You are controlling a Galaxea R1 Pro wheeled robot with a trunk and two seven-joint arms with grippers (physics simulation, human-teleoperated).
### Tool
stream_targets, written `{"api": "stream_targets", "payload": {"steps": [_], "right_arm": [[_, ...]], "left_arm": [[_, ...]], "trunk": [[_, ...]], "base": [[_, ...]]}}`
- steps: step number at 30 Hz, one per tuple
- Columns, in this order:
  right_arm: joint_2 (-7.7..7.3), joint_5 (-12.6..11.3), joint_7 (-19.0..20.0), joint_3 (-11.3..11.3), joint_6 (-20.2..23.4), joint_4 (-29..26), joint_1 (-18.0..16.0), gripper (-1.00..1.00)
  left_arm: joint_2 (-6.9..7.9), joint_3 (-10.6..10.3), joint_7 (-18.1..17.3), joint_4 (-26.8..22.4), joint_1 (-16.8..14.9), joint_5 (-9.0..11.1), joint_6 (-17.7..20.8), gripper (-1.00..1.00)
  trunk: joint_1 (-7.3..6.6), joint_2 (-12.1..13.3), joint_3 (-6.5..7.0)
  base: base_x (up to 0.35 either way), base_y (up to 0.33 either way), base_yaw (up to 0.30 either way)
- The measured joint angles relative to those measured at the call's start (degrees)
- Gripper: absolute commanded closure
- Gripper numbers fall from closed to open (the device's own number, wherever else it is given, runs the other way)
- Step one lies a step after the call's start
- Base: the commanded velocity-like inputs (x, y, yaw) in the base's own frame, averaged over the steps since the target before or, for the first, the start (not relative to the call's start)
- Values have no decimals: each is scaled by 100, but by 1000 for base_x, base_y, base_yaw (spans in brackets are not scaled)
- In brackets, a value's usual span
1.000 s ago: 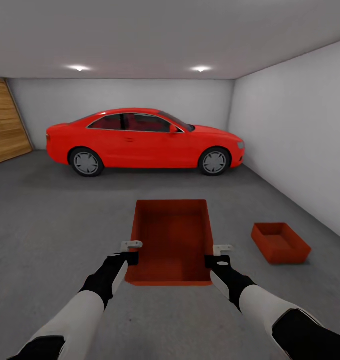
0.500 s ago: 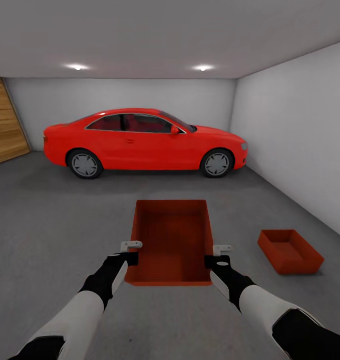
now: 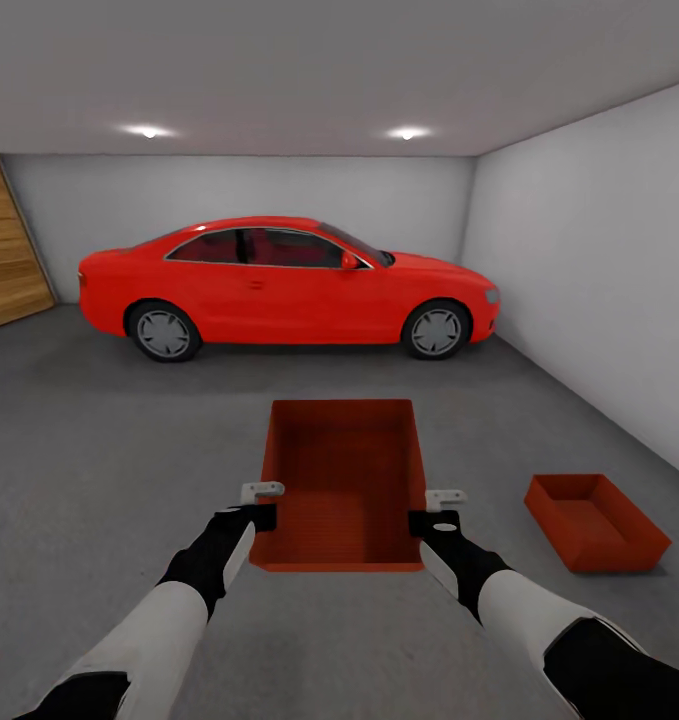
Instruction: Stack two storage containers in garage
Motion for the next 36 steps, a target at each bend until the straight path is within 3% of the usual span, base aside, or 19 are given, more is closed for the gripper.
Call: {"api": "stream_targets", "payload": {"steps": [36], "right_arm": [[-1, 3, 4, -3, 0, 0, 0, 100]], "left_arm": [[-2, 2, 0, 0, 0, -3, -1, 100]], "trunk": [[0, 0, 0]], "base": [[322, 0, 0]]}}
